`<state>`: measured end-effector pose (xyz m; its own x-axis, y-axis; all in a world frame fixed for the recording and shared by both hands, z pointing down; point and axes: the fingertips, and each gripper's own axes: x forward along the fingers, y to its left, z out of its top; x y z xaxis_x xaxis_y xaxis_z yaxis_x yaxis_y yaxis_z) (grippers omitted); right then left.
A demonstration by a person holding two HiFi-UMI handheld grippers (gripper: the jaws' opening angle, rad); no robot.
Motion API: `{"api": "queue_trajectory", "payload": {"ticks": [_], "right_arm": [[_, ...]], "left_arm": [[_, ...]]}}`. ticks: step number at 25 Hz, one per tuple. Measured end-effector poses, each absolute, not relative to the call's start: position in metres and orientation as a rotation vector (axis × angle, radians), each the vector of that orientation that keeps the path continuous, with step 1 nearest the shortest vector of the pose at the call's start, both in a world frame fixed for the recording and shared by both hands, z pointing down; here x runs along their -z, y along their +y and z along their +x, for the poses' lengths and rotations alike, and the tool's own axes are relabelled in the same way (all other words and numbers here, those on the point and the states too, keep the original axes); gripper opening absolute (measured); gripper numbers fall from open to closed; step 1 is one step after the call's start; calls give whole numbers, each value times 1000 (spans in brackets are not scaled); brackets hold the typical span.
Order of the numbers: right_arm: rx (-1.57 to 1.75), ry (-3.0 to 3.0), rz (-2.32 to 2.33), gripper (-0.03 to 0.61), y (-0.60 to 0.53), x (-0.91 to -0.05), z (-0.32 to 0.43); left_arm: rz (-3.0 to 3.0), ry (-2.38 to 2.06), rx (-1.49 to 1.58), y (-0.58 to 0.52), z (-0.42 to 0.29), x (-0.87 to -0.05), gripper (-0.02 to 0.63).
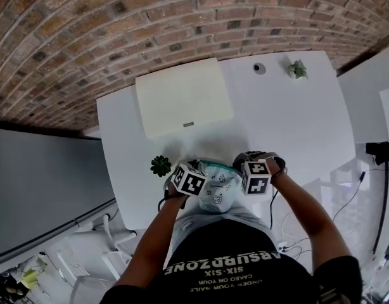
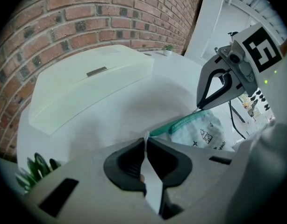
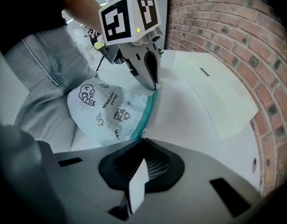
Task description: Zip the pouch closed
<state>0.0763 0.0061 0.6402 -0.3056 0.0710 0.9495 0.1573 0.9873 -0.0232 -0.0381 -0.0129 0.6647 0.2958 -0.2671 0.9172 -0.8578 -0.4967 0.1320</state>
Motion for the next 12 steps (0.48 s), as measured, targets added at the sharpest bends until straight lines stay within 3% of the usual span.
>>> {"api": "queue_trajectory", "payload": {"ticks": [12], "right_arm": [[102, -1879, -149, 0, 7, -641, 88]], "left_arm": [[1930, -1008, -1192, -13, -38, -666, 21]]}}
